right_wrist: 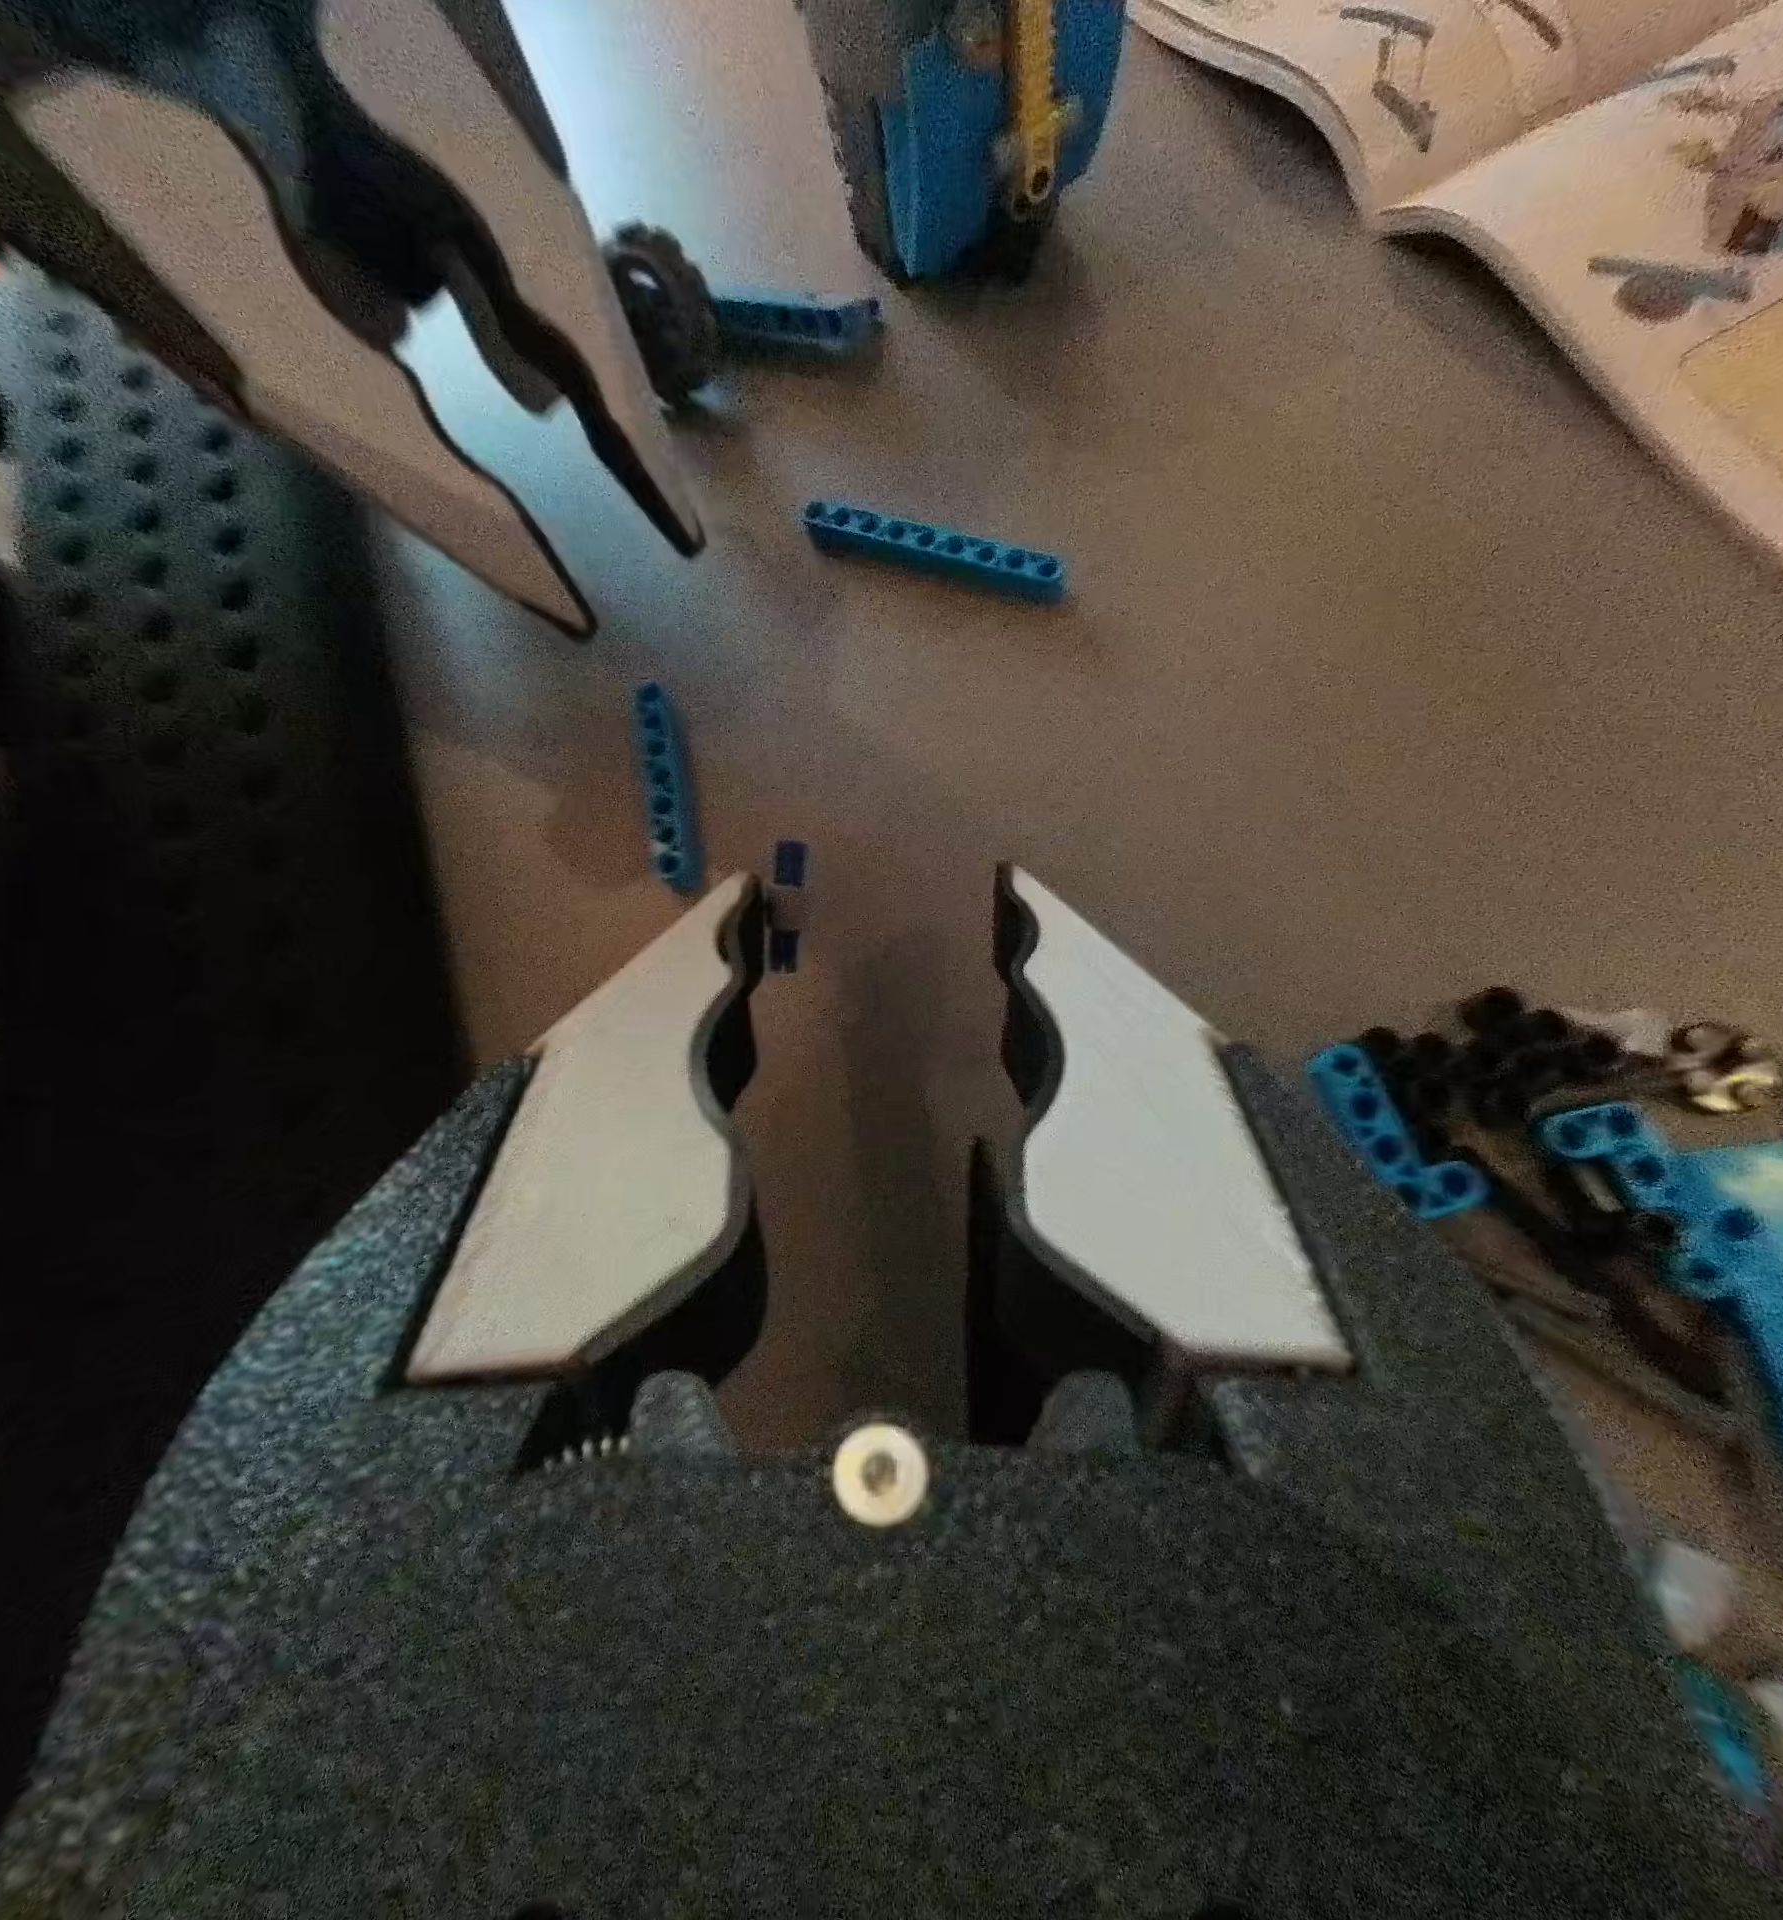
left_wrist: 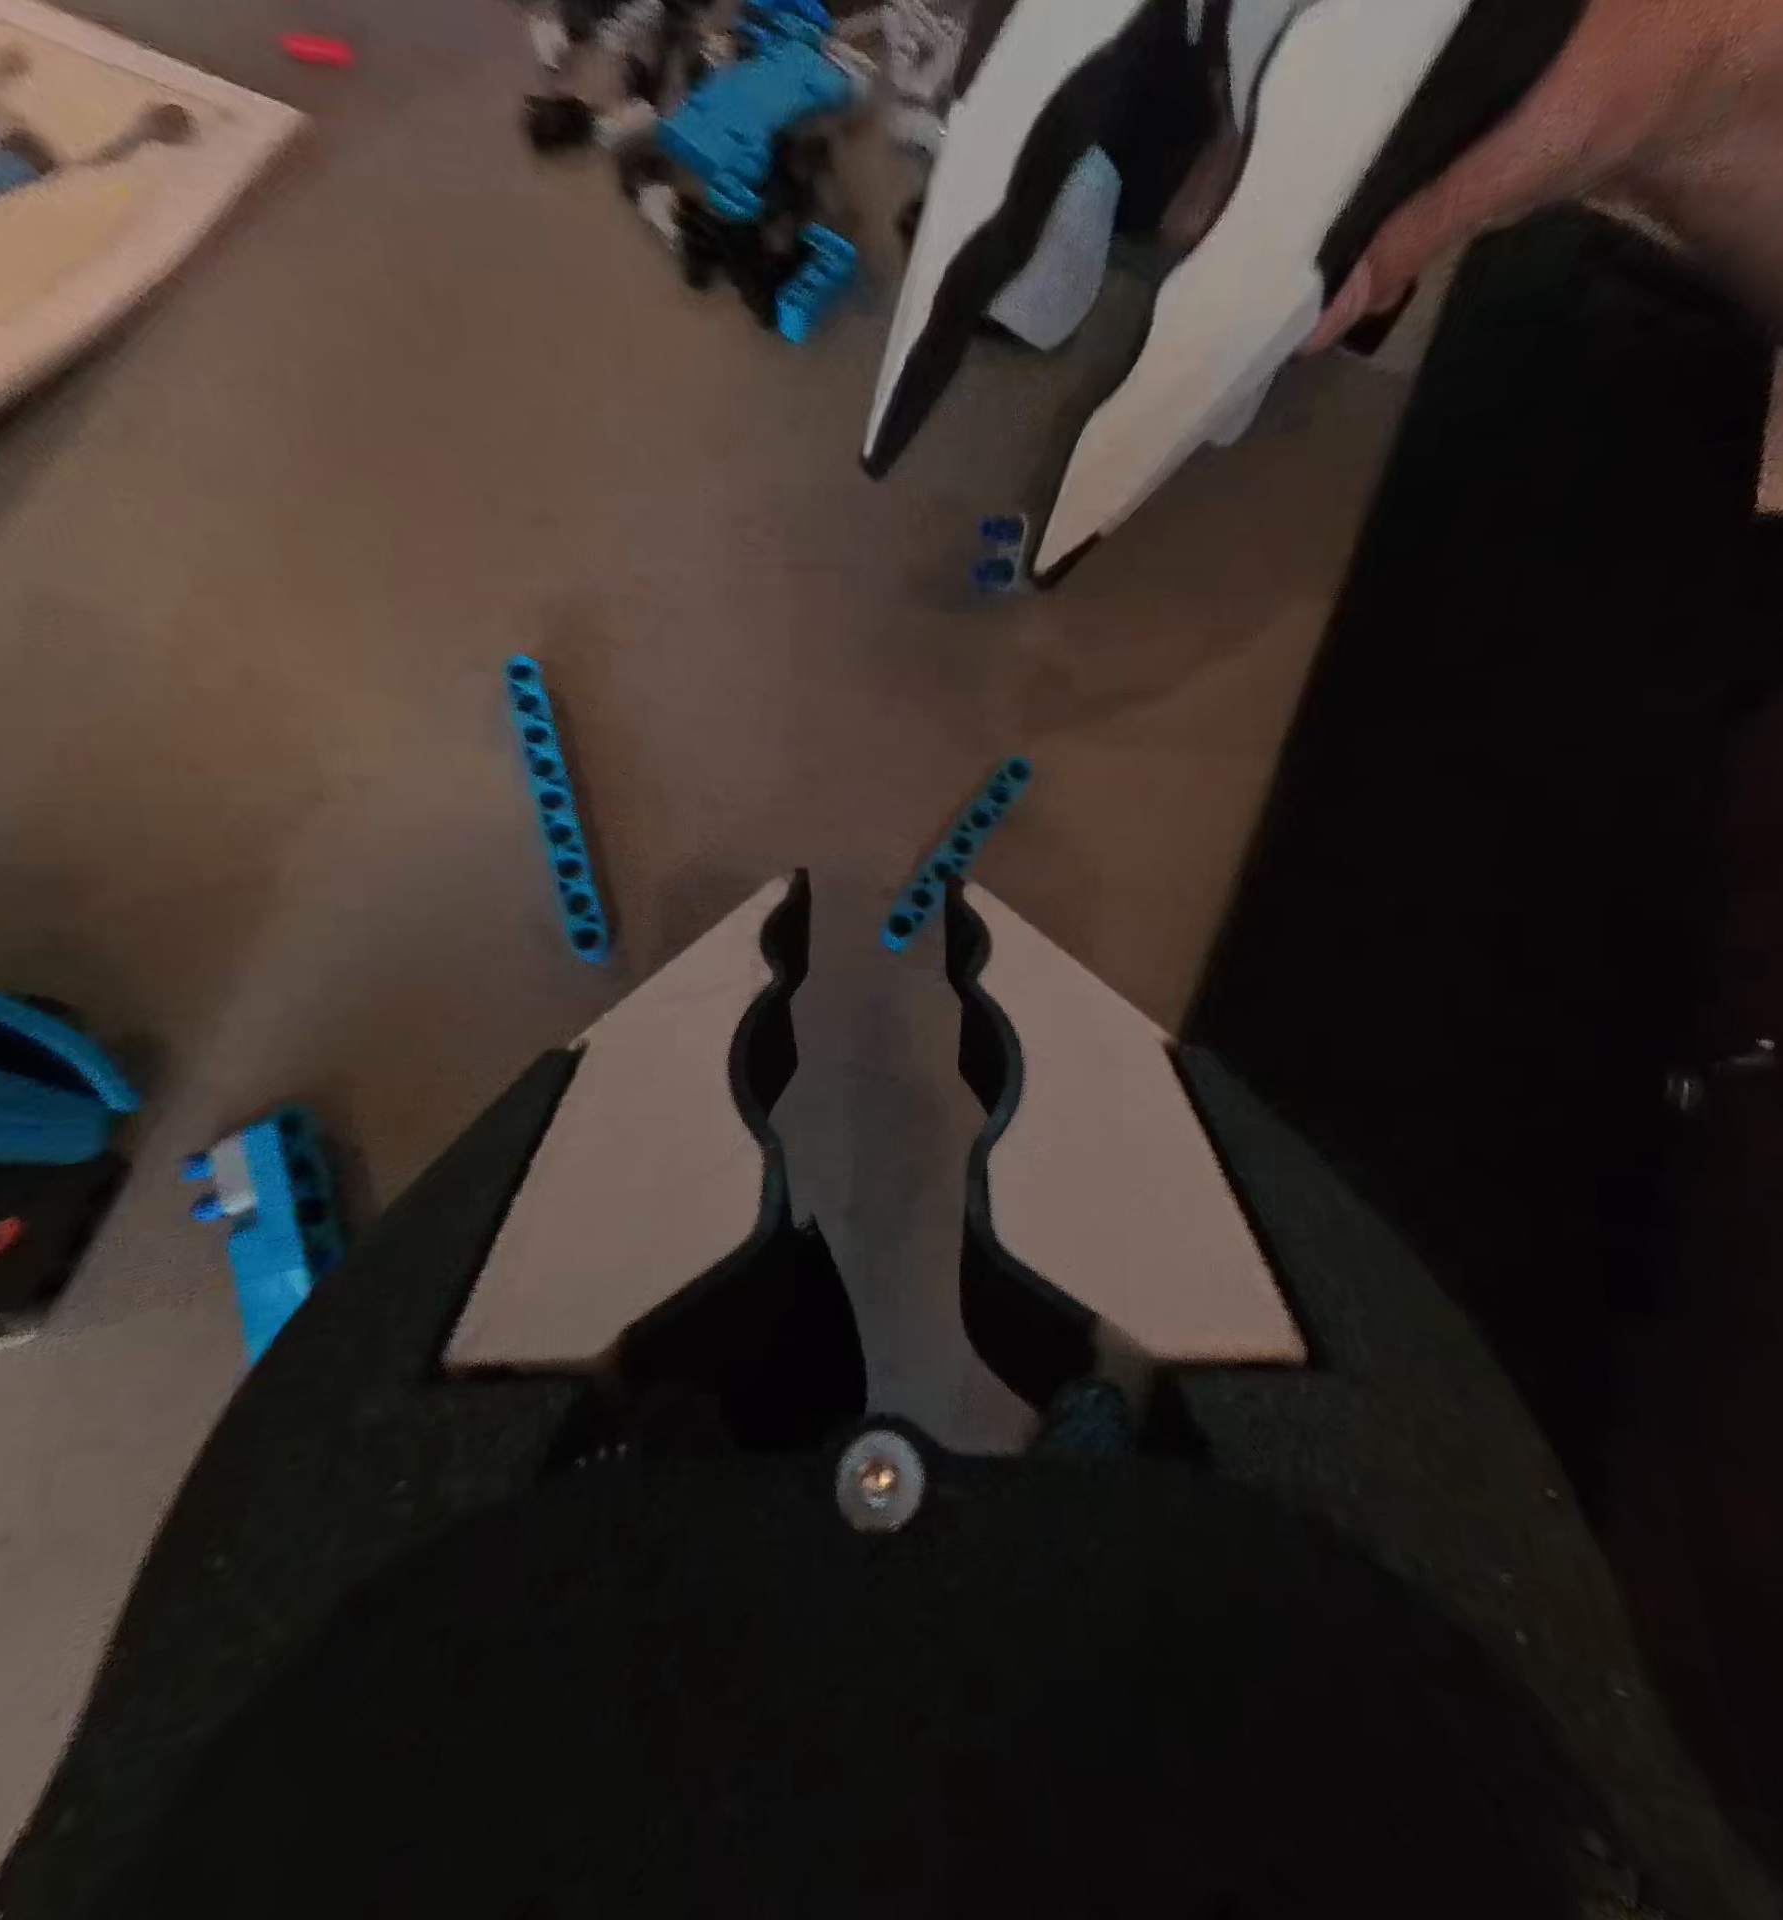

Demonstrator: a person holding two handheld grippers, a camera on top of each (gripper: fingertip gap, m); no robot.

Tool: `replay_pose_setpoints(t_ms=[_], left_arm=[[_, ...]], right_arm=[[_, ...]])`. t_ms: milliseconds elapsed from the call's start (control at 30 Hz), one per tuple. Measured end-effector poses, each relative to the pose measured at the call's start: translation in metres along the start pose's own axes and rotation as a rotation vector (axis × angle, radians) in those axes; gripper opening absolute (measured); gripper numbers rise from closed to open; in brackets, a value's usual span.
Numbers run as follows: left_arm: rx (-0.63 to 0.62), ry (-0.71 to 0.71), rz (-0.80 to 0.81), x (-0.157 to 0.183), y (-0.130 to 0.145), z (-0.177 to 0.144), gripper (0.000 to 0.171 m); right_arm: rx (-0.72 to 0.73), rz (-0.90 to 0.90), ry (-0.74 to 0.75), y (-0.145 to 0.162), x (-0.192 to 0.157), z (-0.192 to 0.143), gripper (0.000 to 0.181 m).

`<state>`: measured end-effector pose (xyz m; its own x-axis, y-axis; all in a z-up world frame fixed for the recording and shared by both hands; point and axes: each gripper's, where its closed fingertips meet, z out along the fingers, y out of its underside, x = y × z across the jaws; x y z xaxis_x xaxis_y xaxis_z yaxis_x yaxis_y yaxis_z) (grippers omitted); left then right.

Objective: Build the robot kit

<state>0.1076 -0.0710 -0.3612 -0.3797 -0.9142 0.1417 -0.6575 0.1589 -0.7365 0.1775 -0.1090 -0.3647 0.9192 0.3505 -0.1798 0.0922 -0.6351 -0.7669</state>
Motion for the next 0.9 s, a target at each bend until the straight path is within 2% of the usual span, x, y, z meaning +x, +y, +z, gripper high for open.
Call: replay_pose_setpoints(t_ms=[33, 167, 233, 300, 333, 467, 567, 633, 700, 767, 900], left_arm=[[-0.009, 0.018, 0.012, 0.005, 0.004, 0.003, 0.025], [-0.046, 0.058, 0.061, 0.015, 0.013, 0.016, 0.025], [-0.083, 0.057, 0.116, 0.015, 0.019, 0.021, 0.025], [-0.08, 0.03, 0.168, 0.013, 0.019, 0.024, 0.017], [-0.079, 0.032, 0.177, 0.013, 0.019, 0.024, 0.007], [-0.047, 0.02, 0.161, 0.01, 0.017, 0.025, 0.007], [0.015, -0.12, 0.302, -0.004, 0.005, 0.024, 0.007], [0.028, -0.201, 0.444, -0.008, 0.001, 0.025, 0.007], [-0.016, -0.19, 0.453, -0.007, 0.007, 0.03, 0.007], [-0.005, -0.18, 0.452, -0.006, 0.006, 0.031, 0.007], [-0.026, -0.22, 0.529, -0.011, 0.007, 0.03, 0.006]], right_arm=[[0.022, 0.029, -0.041, 0.0, -0.008, -0.002, 0.044], [0.026, -0.006, 0.035, -0.001, -0.007, 0.002, 0.021], [-0.004, 0.026, -0.015, 0.0, -0.012, 0.009, 0.03], [-0.03, 0.03, -0.042, 0.002, -0.016, 0.008, 0.033], [-0.037, 0.016, -0.064, 0.003, -0.021, 0.004, 0.033], [-0.041, 0.023, -0.163, 0.005, -0.049, -0.005, 0.032], [-0.081, -0.028, -0.049, 0.012, -0.037, 0.01, 0.032], [-0.046, -0.028, -0.01, 0.002, -0.03, 0.014, 0.03], [-0.009, -0.014, -0.027, -0.011, -0.029, 0.017, 0.029], [-0.033, -0.073, 0.028, -0.012, -0.021, 0.023, 0.029], [-0.066, -0.206, 0.102, -0.008, -0.012, 0.037, 0.015]])
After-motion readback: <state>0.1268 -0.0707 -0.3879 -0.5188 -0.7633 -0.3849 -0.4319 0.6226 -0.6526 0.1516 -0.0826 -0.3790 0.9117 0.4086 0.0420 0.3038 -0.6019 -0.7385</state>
